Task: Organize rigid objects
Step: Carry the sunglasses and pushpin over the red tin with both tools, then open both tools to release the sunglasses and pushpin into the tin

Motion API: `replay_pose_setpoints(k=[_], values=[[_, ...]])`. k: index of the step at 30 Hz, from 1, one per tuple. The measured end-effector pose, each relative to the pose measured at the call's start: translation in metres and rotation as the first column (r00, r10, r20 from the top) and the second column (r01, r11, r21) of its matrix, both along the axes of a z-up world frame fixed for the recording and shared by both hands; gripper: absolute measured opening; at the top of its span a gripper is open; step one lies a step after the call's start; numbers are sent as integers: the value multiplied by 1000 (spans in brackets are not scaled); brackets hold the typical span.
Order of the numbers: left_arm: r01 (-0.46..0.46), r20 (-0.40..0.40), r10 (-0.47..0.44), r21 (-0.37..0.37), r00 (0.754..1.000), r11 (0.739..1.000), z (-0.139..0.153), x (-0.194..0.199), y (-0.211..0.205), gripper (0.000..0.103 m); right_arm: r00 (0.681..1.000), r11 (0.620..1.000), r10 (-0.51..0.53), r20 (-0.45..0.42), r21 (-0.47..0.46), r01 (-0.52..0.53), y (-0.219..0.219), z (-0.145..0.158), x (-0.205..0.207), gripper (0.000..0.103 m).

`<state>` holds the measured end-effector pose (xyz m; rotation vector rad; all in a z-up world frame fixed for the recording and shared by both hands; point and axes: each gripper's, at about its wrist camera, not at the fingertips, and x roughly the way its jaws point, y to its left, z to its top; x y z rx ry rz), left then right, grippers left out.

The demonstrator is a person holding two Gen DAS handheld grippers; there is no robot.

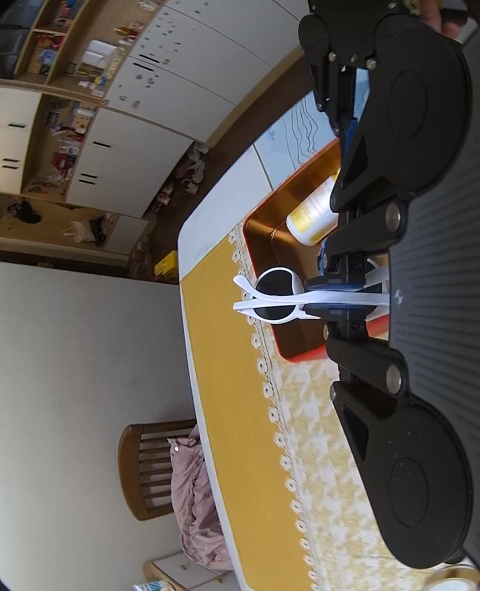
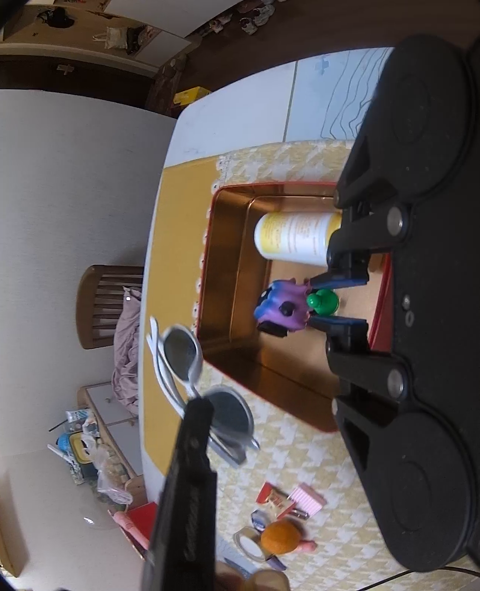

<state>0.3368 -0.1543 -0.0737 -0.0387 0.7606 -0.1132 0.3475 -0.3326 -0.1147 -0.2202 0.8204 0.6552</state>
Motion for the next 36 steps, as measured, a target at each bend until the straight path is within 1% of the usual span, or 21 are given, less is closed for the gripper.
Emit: replay_pose_setpoints(k=[5,8,13,15,18,20,23,26,30,31,36], values=[[40,-31,-40,7,999,999,-14,27,-7,6,999,999,32,-12,-10,-32,4,-7,8,14],[63,-59,-61,36,996,997,-22,42,-12,6,999,999,51,-21,-16,-51,8,-12,12,14],[90,-66,-85,64,994,994,-27,58,-18,6,996,996,77,-42,-31,-78,15,-21,18,14],[124,-82,-120,48,989,991,-30,65,-20,6,995,996,86,-50,-34,-88,17,-24,20,14],[182,-107,-174,70,979,981,-37,70,-28,6,993,994,100,-64,-37,-103,19,-28,22,14],[178,-113,-169,76,979,981,-41,72,-30,6,992,993,106,-71,-43,-109,20,-32,23,14],[151,-122,-146,33,982,988,-44,77,-24,6,991,993,101,-84,-45,-105,21,-36,26,14],[151,-123,-146,33,982,988,-43,79,-24,6,991,993,98,-96,-55,-104,23,-42,27,14],[139,-127,-138,4,982,990,-45,78,-21,6,991,995,80,-106,-51,-86,21,-45,29,14],[135,-126,-134,0,983,991,-45,76,-20,7,991,995,77,-105,-52,-82,21,-46,29,17],[128,-133,-130,-17,983,992,-45,74,-18,7,992,997,58,-110,-41,-63,20,-44,29,22]])
